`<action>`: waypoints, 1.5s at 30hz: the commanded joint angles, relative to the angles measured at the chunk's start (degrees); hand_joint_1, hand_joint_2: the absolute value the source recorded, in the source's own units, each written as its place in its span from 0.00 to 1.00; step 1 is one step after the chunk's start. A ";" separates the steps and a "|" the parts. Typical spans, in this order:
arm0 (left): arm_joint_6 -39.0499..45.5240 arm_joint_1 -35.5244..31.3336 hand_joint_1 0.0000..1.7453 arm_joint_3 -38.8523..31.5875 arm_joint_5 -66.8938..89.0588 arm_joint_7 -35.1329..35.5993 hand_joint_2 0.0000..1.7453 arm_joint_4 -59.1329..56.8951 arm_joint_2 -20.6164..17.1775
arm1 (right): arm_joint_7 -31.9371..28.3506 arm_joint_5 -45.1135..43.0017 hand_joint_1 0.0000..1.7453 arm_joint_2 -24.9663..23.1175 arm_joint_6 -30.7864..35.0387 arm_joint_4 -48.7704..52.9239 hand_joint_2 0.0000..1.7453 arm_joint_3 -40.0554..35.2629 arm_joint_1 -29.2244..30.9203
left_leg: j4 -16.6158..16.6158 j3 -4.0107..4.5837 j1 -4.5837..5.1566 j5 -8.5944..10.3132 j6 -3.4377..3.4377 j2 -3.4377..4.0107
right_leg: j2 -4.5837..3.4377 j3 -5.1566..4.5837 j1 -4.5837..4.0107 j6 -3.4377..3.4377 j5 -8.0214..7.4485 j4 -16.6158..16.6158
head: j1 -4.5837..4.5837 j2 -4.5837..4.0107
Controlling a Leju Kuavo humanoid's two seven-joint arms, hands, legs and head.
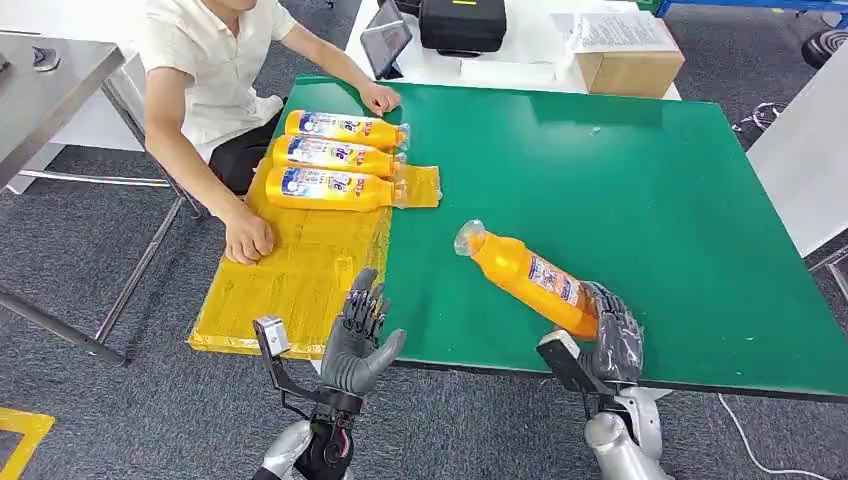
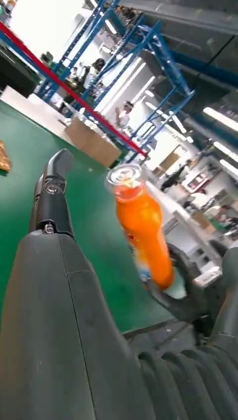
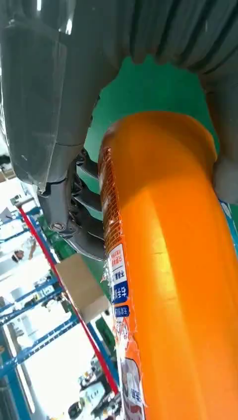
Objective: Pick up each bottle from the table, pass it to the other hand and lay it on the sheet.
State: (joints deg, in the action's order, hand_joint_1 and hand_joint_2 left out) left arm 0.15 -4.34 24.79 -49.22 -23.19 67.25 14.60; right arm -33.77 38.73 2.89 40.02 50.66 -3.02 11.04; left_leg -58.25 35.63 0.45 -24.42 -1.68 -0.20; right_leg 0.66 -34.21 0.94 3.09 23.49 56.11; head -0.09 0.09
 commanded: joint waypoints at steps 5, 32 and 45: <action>-3.78 -2.48 0.00 1.06 -2.72 1.42 1.00 -5.83 -2.00 | -1.37 -2.24 0.53 -1.51 -0.78 2.21 1.00 -4.11 1.52 | 0.05 -0.17 -0.03 -0.05 0.09 0.14 | -0.16 0.12 -0.02 -0.09 0.01 -0.03 | 0.00 0.00; -5.43 -5.91 0.00 -0.51 -5.22 1.52 1.00 -4.84 -0.68 | -1.93 -1.84 0.42 -4.26 -7.25 15.27 1.00 -22.25 -2.46 | 0.03 -0.17 -0.12 -0.06 0.14 0.06 | -0.08 0.12 -0.11 -0.15 0.06 -0.02 | 0.00 0.00; -6.08 -6.08 0.00 0.30 1.65 -3.98 1.00 0.60 -0.54 | 0.63 -4.54 0.25 -4.35 -13.36 15.61 1.00 -28.80 -0.46 | -0.02 -0.14 -0.14 -0.07 0.13 0.09 | -0.12 0.08 -0.13 -0.13 0.07 0.03 | 0.00 0.00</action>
State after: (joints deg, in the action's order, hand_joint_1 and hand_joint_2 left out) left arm -6.80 -8.53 24.48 -51.91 -24.35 65.70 14.73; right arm -34.01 35.36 -2.14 29.88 68.37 -27.98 7.73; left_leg -58.24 35.67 0.36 -24.41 -1.65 -0.18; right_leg 0.64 -34.28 0.85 3.07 23.51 56.12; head -0.09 0.09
